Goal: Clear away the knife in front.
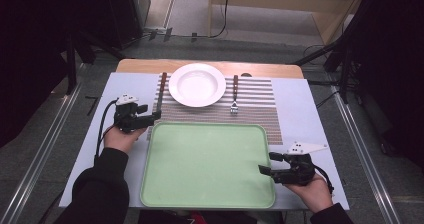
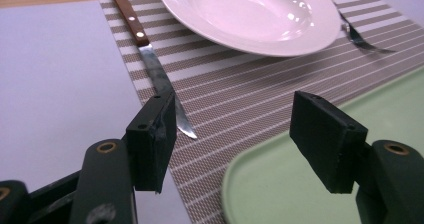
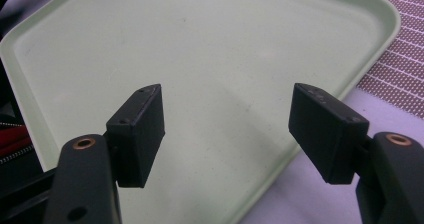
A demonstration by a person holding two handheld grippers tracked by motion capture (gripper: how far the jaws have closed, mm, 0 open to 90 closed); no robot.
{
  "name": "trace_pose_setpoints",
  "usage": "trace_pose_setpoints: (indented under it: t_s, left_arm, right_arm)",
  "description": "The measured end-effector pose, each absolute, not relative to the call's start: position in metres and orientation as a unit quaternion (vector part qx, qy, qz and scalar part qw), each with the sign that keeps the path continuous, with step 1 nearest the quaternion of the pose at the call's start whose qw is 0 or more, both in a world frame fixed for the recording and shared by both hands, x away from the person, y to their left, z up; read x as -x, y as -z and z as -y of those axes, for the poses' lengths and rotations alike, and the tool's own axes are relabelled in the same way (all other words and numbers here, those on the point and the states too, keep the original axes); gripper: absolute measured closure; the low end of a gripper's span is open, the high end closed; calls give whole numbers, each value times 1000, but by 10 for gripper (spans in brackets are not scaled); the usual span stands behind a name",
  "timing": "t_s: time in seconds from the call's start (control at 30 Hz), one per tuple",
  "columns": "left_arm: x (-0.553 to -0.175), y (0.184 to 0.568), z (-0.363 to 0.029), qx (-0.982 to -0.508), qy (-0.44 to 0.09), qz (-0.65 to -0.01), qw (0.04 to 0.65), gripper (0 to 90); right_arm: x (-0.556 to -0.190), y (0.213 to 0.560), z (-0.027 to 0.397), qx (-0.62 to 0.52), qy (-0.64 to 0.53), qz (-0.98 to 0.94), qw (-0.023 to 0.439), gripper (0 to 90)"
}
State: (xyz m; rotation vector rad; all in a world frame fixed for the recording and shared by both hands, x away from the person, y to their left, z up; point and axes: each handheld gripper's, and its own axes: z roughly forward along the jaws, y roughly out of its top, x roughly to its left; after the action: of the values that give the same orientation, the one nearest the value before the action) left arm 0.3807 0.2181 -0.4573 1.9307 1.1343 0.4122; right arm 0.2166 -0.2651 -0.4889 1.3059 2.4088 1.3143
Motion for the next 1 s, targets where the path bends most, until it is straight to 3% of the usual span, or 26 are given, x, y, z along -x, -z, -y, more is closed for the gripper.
trace_pose_setpoints:
  t_s: [1.0]
  left_arm:
    - [-450,471,-200,-759,-194,-494,377,344]
  right_arm:
    - [-218,489,265,-434,-433,-788,51,271]
